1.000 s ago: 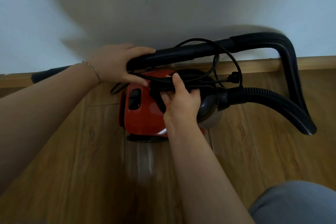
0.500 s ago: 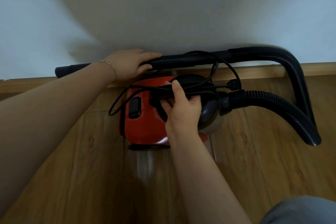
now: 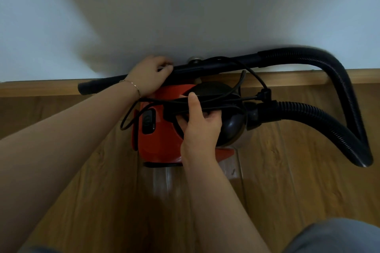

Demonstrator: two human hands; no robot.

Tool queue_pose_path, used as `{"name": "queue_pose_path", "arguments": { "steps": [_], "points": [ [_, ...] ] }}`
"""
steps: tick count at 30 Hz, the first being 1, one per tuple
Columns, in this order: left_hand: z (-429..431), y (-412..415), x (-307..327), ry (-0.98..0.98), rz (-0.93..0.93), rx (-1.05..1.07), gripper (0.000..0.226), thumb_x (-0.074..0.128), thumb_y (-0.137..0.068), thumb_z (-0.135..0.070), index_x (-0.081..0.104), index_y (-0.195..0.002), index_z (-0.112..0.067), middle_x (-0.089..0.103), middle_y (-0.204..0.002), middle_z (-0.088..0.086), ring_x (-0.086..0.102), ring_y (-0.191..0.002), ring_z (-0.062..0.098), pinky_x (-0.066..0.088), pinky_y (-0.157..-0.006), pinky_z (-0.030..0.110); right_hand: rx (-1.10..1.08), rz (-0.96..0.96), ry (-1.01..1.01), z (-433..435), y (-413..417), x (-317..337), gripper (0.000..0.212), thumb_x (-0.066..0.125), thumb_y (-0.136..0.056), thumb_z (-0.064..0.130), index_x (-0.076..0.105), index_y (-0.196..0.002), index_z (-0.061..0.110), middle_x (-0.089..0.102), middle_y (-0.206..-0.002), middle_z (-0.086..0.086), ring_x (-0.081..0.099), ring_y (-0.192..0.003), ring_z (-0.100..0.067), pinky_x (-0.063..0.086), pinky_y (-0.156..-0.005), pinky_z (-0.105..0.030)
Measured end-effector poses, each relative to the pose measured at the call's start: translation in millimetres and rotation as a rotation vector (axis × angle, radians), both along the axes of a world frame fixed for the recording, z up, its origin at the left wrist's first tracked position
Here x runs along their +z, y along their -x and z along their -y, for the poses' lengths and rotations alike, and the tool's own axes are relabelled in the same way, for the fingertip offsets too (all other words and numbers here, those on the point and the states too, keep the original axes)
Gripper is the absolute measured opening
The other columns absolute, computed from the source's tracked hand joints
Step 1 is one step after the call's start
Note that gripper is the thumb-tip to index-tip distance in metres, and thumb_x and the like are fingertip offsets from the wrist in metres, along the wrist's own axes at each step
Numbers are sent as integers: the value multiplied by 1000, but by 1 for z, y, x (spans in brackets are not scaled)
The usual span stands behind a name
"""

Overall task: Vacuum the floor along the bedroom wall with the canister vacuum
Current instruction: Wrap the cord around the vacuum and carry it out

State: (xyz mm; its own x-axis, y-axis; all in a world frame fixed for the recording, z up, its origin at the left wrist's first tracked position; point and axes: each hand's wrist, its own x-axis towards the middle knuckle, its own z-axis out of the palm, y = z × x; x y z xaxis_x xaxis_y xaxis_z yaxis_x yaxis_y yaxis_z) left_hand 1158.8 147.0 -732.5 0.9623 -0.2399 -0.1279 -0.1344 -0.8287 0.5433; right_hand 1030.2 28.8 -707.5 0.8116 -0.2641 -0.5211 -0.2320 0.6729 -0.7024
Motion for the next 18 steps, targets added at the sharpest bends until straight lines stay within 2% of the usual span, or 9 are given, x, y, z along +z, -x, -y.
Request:
{"name": "queue_pose_path", "arguments": {
  "steps": [4,6,9,11,14,16,18],
  "points": [
    [7,45,35,166,7,-157,37,31,-99,-35,60,-121,-24,56,-110,-13,49,-101,-1,36,-86,16,18,1,34,2,2,2,24,59,-91,14,56,-114,21,67,-103,1,68,-93,-10,55,-89,-40],
    [6,61,43,94,43,-276,43,29,-95,-43,60,-120,-27,55,-104,-16,51,-95,-3,39,-82,14,45,-9,58,4,3,3,25,59,-92,16,55,-116,21,66,-112,-1,65,-102,-13,54,-91,-41],
    [10,73,39,-86,118,-450,53,21,-90,-52,61,-114,-26,61,-96,-12,55,-87,5,49,-76,27,54,-11,91,4,4,1,33,60,-92,18,54,-124,17,65,-117,-4,63,-108,-16,53,-93,-43],
    [11,75,37,-135,140,-449,58,15,-87,-54,59,-115,-26,65,-100,-8,59,-88,9,52,-75,34,74,-28,116,4,4,4,35,59,-92,20,53,-126,16,64,-117,-3,63,-106,-15,55,-89,-40],
    [8,78,39,-219,202,-419,62,14,-87,-55,55,-123,-26,65,-107,-6,61,-95,13,52,-77,33,156,-100,111,11,8,12,31,55,-93,33,55,-120,18,67,-113,-6,67,-98,-17,57,-83,-36],
    [5,86,54,-225,223,-360,61,19,-89,-54,53,-128,-23,64,-113,-3,61,-100,15,51,-81,34,269,-255,95,21,8,26,34,53,-92,44,58,-113,17,70,-105,-10,70,-89,-23,57,-80,-39],
    [1,101,74,-212,226,-276,62,23,-89,-54,49,-133,-20,61,-122,1,59,-108,19,50,-87,37,402,-402,107,31,10,49,35,55,-92,43,57,-111,14,70,-100,-12,69,-88,-26,56,-80,-42]
  ]
}}
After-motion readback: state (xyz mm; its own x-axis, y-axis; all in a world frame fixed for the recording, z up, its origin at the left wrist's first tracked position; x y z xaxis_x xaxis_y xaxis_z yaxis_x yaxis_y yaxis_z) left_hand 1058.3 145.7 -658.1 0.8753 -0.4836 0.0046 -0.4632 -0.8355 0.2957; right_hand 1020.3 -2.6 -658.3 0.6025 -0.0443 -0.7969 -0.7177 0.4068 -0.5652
